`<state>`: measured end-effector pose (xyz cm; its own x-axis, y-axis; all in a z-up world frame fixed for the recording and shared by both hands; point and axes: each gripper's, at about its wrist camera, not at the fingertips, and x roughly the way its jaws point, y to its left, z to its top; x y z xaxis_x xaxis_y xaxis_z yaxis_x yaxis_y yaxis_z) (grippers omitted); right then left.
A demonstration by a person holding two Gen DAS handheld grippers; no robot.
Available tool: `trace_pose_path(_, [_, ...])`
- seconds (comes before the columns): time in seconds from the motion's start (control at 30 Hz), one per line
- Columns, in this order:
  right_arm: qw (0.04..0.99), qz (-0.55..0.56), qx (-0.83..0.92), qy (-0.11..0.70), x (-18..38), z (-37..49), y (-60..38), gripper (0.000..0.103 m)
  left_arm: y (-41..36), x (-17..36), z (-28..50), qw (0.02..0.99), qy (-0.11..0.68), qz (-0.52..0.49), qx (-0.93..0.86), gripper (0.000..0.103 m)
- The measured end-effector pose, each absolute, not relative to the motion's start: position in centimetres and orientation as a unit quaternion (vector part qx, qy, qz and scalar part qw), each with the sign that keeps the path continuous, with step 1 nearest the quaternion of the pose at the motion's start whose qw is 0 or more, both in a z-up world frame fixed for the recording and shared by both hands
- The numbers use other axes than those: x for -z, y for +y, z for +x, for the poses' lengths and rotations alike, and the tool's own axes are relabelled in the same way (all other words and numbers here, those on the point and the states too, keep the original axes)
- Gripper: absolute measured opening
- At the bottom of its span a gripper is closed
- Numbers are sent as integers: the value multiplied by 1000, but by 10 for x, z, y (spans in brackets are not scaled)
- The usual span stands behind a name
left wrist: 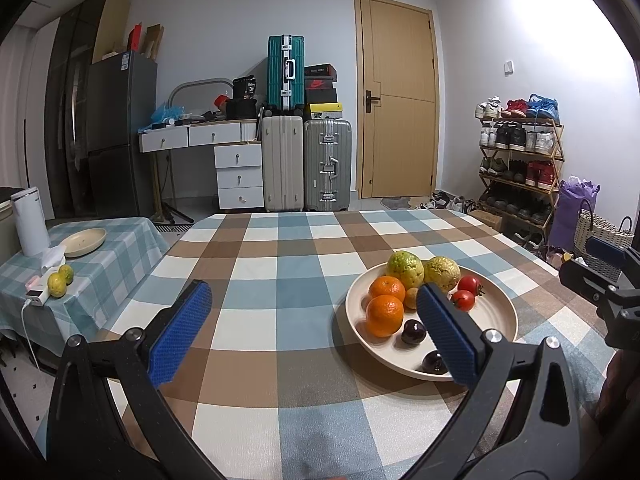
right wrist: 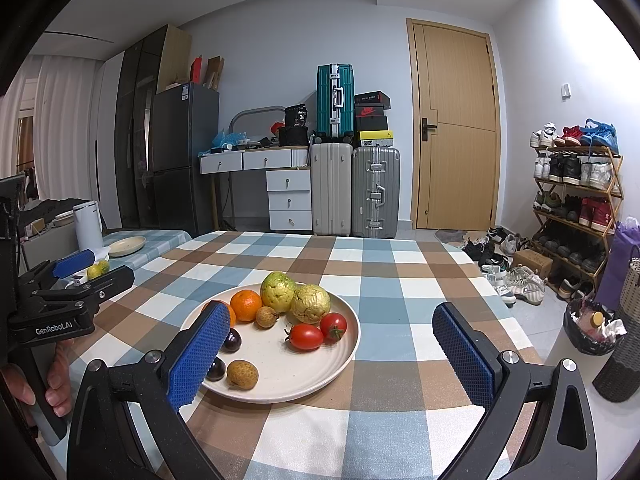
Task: Organize fruits
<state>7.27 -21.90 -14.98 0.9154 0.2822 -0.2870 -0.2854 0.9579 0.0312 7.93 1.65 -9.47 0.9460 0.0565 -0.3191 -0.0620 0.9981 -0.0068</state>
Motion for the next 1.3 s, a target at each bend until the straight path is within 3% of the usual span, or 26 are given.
trace_pose_path(1.3, [979,-5,-145,146,149,73,-219,103,14,93,79,986,164,-13,-28,102])
